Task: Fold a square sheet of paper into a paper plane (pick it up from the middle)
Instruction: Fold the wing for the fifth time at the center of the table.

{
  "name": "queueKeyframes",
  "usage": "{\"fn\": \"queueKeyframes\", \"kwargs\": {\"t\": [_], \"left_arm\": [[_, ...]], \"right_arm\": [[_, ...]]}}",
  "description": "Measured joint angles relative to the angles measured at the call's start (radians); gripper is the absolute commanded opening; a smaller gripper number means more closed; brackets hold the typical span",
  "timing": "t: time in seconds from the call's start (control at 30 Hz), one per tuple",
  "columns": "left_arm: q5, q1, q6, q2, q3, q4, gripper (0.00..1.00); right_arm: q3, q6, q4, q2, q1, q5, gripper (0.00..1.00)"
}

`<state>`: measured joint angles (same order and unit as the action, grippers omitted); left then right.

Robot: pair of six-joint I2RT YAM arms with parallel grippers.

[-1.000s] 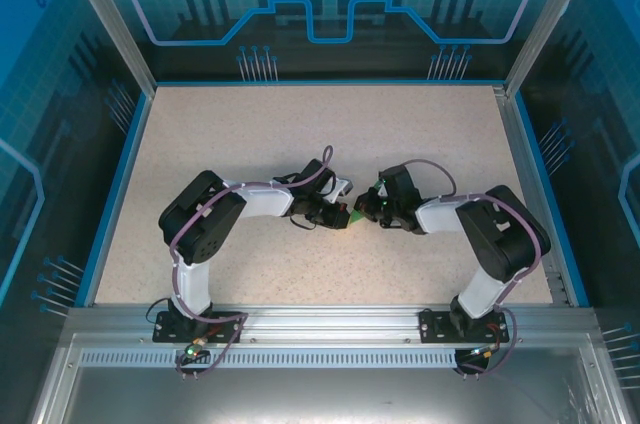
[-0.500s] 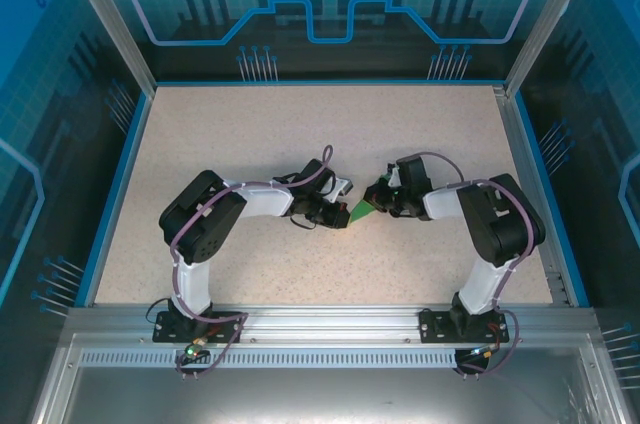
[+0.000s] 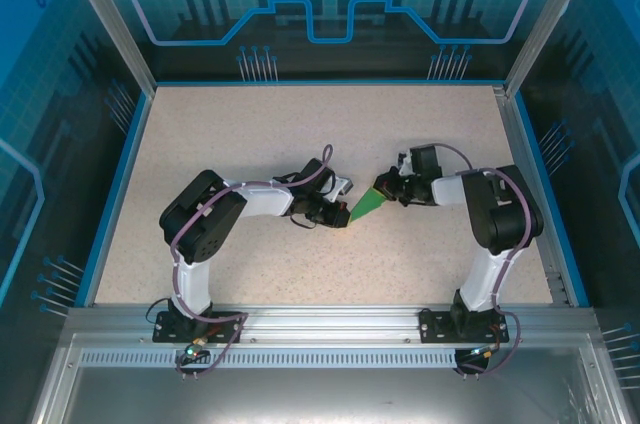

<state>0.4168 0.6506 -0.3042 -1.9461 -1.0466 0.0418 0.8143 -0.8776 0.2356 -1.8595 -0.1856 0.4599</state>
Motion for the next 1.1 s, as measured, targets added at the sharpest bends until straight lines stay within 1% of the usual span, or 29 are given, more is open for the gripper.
{"fn": "queueKeyframes", "kwargs": {"t": [0.23,0.43,0.53,0.73,0.83,1.0,1.1], "left_arm": [[0.0,0.0,0.0,0.0,0.0,0.0,0.0],[0.0,0.0,0.0,0.0,0.0,-0.001,0.0],[0.0,0.0,0.0,0.0,0.0,-0.001,0.0],[0.0,0.0,0.0,0.0,0.0,-0.001,0.0],[0.0,0.0,0.0,0.0,0.0,-0.001,0.0],[0.002,0.0,0.0,0.0,-0.003,0.002,0.0],[0.006,-0.001,0.0,0.0,-0.006,0.006,0.0]], "right_arm": [[0.064,0.019,-0.043,-0.037,0.044,0.003,0.01],[0.114,0.027,-0.061,-0.06,0.073,-0.04,0.01],[0.138,0.026,-0.07,-0.076,0.093,-0.043,0.01],[0.181,0.026,-0.117,-0.094,0.098,-0.037,0.01],[0.206,0.03,-0.116,-0.107,0.11,-0.054,0.01],[0.222,0.049,-0.123,-0.097,0.15,-0.068,0.01],[0.217,0.065,-0.146,-0.062,0.154,-0.07,0.03]]}}
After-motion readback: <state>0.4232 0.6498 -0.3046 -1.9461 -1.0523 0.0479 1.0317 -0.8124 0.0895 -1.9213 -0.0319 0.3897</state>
